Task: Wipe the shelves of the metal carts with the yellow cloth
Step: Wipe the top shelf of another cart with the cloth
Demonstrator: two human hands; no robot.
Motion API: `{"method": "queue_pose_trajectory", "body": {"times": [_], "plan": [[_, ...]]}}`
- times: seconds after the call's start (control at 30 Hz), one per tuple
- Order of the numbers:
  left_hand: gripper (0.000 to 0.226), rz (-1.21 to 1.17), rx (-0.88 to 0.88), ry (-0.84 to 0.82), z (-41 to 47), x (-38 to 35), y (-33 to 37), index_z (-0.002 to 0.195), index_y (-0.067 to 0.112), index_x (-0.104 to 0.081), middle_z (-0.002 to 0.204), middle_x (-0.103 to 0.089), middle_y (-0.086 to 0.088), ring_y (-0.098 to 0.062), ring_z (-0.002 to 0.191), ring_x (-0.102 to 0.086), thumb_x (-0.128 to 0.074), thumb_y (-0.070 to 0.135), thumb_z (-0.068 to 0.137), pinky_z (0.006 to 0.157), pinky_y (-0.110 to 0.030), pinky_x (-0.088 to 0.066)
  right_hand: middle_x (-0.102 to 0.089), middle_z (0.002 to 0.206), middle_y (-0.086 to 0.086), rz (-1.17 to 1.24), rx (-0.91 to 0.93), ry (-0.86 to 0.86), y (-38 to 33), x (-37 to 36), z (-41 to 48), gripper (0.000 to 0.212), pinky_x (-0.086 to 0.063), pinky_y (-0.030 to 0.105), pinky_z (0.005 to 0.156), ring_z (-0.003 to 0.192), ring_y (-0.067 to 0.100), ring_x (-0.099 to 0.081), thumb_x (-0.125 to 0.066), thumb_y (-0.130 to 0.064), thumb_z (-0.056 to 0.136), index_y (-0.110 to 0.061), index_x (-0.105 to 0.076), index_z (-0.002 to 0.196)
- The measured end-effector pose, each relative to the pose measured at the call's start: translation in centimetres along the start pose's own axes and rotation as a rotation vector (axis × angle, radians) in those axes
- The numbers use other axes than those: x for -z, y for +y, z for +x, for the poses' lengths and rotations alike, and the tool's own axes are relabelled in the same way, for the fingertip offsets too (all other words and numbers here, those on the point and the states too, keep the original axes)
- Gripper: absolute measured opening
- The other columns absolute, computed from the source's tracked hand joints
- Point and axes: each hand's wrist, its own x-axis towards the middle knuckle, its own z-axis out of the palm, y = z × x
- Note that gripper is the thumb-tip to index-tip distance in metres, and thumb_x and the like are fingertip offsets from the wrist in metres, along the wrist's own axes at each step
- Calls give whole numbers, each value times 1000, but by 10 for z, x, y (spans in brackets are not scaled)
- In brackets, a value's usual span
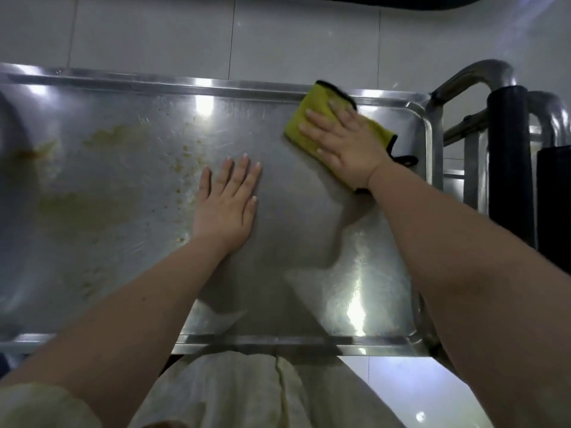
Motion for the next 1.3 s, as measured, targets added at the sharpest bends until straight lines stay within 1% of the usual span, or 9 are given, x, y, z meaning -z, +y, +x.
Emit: {"method": "queue_pose_trajectory", "body": {"times": [0.1,0.23,0.33,0.57,0.77,0.83,1.07,1.17,1.3], "plan": [[58,-7,12,6,2,0,1,155,31,-9,162,-6,6,-19,149,-3,-17,41,98,119,-47,4,-21,160,-9,-29,-111,23,3,-3,8,52,-5,47,120,149,32,-10,-23,-44,101,-34,-26,152],[59,-23,26,3,1,3,3,154,33,-12,162,-10,6,-20,149,-8,-20,41,96,118,-45,4,-28,158,-5,-10,-222,88,-48,-21,-46,51,-10,51,118,146,39,-16,-38,-38,101,-29,-32,150],[60,-12,31,2,1,4,4,154,34,-12,162,-10,5,-20,149,-9,-22,40,95,117,-45,4,-37,153,-4,13,-164,126,-111,-42,-131,49,-18,54,116,143,39,-24,-46,-33,98,-28,-41,146],[59,-9,24,-21,1,5,3,154,35,-7,163,-7,4,-22,149,-6,-19,39,96,117,-50,1,-29,156,-10,34,-109,23,-175,-63,-252,59,-15,50,117,147,32,-17,-56,-31,93,-35,-34,148],[58,9,20,-12,2,3,1,154,35,-6,163,-5,5,-20,149,-4,-17,41,97,117,-44,7,-35,154,-6,23,-179,29,-135,-48,-199,48,-19,51,116,144,37,-23,-49,-34,97,-33,-41,145],[58,-1,20,-12,1,3,1,154,34,-7,163,-5,6,-20,149,-4,-18,40,98,117,-45,6,-32,156,-4,13,-249,25,-100,-37,-157,49,-12,50,117,145,39,-18,-48,-34,98,-32,-39,146],[58,-5,36,-6,2,1,1,154,35,-7,162,-3,7,-19,149,-2,-19,40,98,118,-47,4,-8,163,-7,100,-699,106,18,2,-37,54,2,49,119,148,34,2,-29,-40,101,-38,-15,153],[58,-15,40,-7,2,1,1,154,36,-6,162,-2,8,-18,149,-1,-19,41,98,119,-47,4,-4,163,-8,79,-774,118,20,0,-30,55,8,49,118,148,34,5,-25,-40,101,-39,-10,154],[58,-16,40,-22,0,4,3,154,36,-6,162,-3,8,-18,149,-1,-19,40,97,118,-46,5,-7,163,-9,128,-853,147,-16,-12,-84,54,4,51,119,148,34,3,-25,-41,102,-38,-12,154]]}}
